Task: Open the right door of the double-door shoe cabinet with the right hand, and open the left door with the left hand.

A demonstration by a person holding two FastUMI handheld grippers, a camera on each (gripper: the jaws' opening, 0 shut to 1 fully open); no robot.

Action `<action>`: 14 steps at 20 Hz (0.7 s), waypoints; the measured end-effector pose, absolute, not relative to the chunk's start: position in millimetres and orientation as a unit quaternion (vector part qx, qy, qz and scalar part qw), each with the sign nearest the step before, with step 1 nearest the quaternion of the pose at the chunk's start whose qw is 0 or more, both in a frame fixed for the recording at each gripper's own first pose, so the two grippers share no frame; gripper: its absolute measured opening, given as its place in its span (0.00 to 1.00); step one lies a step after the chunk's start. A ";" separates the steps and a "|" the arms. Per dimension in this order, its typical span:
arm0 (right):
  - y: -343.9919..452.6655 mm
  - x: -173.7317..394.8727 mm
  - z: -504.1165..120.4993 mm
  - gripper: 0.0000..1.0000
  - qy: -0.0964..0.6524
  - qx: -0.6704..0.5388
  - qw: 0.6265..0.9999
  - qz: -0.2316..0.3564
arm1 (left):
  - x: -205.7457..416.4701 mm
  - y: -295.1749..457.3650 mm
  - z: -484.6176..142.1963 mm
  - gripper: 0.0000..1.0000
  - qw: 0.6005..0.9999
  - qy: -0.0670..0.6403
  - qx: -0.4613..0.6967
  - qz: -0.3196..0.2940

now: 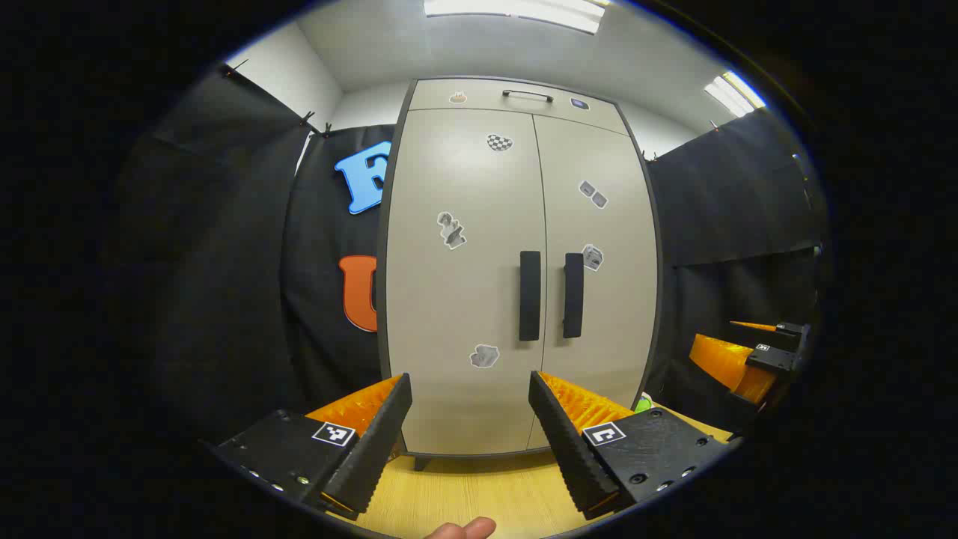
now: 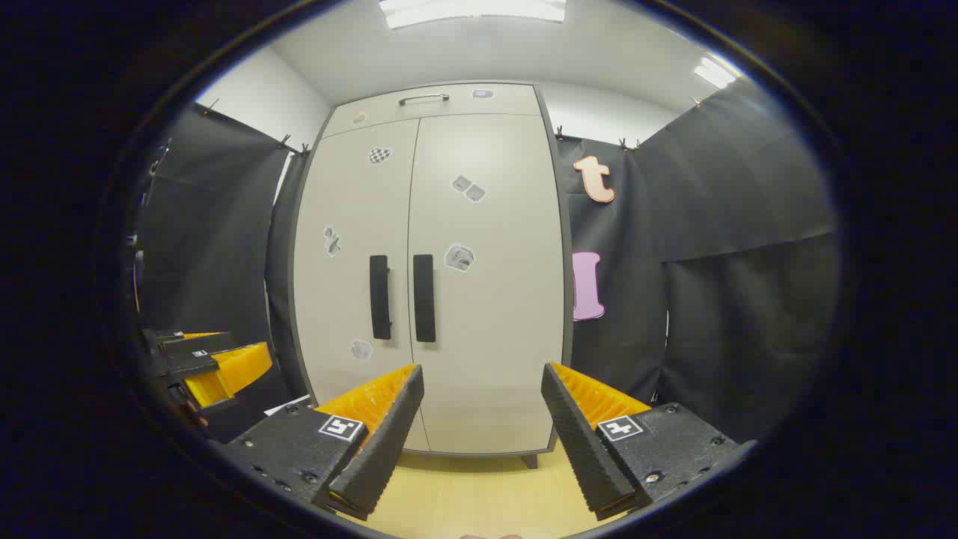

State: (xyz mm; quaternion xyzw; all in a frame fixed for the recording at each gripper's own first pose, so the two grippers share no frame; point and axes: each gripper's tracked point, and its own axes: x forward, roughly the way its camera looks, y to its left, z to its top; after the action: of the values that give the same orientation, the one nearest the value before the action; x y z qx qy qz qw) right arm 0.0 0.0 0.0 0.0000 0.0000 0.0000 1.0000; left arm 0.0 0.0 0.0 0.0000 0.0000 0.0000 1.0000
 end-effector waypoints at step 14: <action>-13.5 -10.9 -3.5 0.99 -0.005 -0.015 1.000 0.012 | -3.3 -21.9 12.6 0.95 1.000 -0.020 0.011 0.018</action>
State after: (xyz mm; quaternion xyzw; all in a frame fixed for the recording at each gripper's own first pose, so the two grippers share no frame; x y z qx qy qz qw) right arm -10.9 -13.5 -3.5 -0.0146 -0.0050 0.0116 0.9998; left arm -3.3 -21.9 12.6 0.0109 -0.0204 0.0179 0.9996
